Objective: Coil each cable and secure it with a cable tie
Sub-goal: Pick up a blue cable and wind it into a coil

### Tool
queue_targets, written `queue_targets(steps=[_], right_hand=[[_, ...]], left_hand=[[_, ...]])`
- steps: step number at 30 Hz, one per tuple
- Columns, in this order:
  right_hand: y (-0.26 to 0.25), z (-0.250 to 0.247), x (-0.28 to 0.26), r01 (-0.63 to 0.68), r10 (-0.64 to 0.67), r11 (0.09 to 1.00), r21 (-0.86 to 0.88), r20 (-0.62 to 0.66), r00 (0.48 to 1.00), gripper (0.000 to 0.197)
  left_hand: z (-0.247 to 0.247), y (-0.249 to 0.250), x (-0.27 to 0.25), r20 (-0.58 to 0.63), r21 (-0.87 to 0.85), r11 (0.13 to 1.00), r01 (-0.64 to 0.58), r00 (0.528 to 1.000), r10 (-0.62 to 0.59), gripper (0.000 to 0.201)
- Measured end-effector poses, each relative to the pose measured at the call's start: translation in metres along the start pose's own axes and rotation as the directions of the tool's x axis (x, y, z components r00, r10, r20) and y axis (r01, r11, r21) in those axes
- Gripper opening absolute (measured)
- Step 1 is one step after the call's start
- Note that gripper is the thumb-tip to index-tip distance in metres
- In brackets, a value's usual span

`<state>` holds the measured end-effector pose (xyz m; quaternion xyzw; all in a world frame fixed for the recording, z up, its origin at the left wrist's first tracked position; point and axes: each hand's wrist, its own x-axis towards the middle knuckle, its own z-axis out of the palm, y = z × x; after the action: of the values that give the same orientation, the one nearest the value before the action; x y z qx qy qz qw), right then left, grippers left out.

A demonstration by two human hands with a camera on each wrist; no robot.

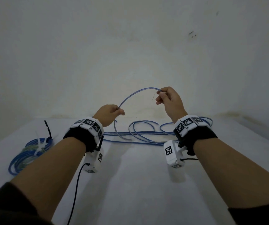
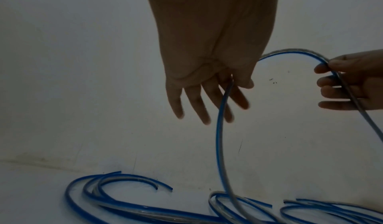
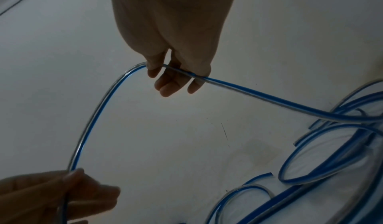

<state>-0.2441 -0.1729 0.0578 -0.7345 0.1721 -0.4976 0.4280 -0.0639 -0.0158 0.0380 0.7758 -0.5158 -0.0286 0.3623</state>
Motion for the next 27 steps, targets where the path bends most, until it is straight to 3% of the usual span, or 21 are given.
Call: queue_targets(steps=[4,8,11,13,16,20,21,25,27], right_hand=[[0.01,0.002,-0.002,-0.003,-0.021,0.986,-0.17,-0.14,0.99,0.018],[0.016,0.002,-0.002,-0.055,-0.008,0.979,-0.194,-0.307,0.952,0.019],[0.017,0.003,-0.003,-0.083,0.016,0.982,-0.17,-0.363,0.932,0.009],[0.019,0.005,-0.003,-0.112,0.032,0.973,-0.201,-0.364,0.931,0.01],[0.025,0.009,-0.002,-0.182,0.086,0.927,-0.327,-0.289,0.954,0.015],[0.03,0.021,-0.012,-0.147,0.135,0.862,-0.486,-0.059,0.989,0.018],[0.029,0.024,-0.016,-0.13,0.147,0.85,-0.511,-0.006,0.989,0.019],[0.021,0.031,-0.028,-0.014,0.166,0.803,-0.596,0.201,0.966,0.026],[0.017,0.034,-0.033,0.047,0.168,0.777,-0.628,0.278,0.946,0.03]], left_hand=[[-0.001,0.008,-0.009,0.041,-0.344,0.931,0.123,0.992,-0.116,0.035],[-0.009,0.009,-0.019,0.164,-0.407,0.896,0.178,0.979,-0.12,0.03],[-0.013,0.007,-0.026,0.297,-0.539,0.803,0.255,0.949,-0.103,0.026],[-0.015,0.006,-0.031,0.268,-0.6,0.762,0.241,0.959,-0.093,0.027],[-0.019,0.008,-0.032,0.074,-0.65,0.747,0.138,0.99,-0.117,0.031],[-0.025,0.02,-0.027,0.023,-0.853,0.514,0.088,0.991,-0.132,0.029],[-0.025,0.023,-0.027,0.006,-0.861,0.505,0.058,0.995,-0.104,0.029],[-0.021,0.029,-0.028,-0.118,-0.723,0.687,-0.073,0.993,-0.019,0.024],[-0.017,0.03,-0.026,-0.161,-0.683,0.726,-0.081,0.986,-0.041,0.022]])
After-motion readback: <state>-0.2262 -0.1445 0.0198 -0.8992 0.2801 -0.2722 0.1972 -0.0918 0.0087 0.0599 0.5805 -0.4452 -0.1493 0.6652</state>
